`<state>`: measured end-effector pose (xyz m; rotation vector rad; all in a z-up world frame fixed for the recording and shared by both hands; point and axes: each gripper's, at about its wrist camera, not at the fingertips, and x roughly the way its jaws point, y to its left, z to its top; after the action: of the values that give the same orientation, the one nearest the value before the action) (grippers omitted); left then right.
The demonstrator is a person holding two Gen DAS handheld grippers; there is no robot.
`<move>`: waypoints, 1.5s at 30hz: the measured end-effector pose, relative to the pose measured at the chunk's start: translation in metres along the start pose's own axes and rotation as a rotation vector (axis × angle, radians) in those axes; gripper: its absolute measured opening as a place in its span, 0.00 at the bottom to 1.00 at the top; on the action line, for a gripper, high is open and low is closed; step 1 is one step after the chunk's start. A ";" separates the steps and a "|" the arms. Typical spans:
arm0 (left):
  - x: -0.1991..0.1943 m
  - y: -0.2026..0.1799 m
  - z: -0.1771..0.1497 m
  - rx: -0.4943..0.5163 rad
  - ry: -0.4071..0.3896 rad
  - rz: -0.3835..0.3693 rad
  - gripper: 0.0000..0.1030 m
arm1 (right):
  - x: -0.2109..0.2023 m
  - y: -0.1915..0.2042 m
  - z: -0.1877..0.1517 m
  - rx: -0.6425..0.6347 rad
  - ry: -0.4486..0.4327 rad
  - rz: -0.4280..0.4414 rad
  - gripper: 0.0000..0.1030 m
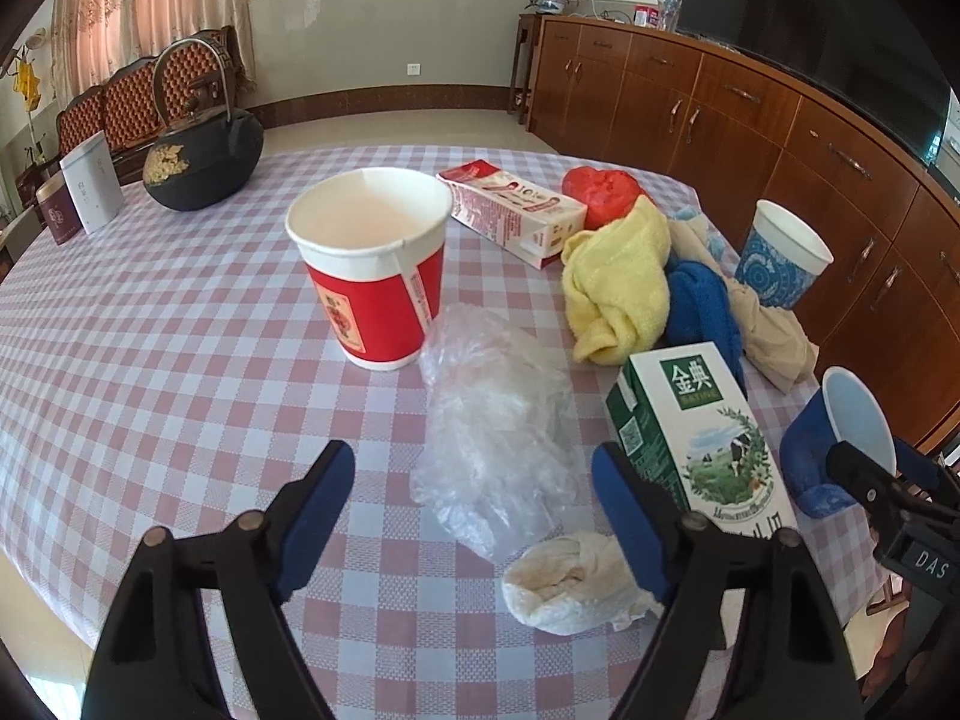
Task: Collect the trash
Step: 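Grasp the blue-and-white bowl with the right gripper while the left gripper grasps the clear plastic bag, then carry the bowl and plastic bag over the black trash bin with both grippers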
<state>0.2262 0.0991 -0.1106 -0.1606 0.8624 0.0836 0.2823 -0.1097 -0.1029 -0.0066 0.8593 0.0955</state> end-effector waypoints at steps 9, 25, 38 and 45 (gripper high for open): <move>0.016 -0.001 -0.002 -0.003 0.040 -0.032 0.50 | 0.015 -0.003 0.002 0.012 -0.004 0.032 0.92; -0.015 0.006 -0.002 -0.019 -0.028 -0.094 0.29 | -0.003 -0.013 0.000 0.032 -0.055 0.072 0.75; -0.080 -0.047 -0.013 0.081 -0.085 -0.209 0.29 | -0.076 -0.057 -0.020 0.088 -0.135 0.020 0.75; -0.096 -0.119 -0.030 0.188 -0.053 -0.355 0.29 | -0.115 -0.105 -0.049 0.160 -0.157 -0.052 0.75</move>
<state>0.1575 -0.0242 -0.0442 -0.1318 0.7734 -0.3230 0.1801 -0.2255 -0.0514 0.1271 0.7079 -0.0219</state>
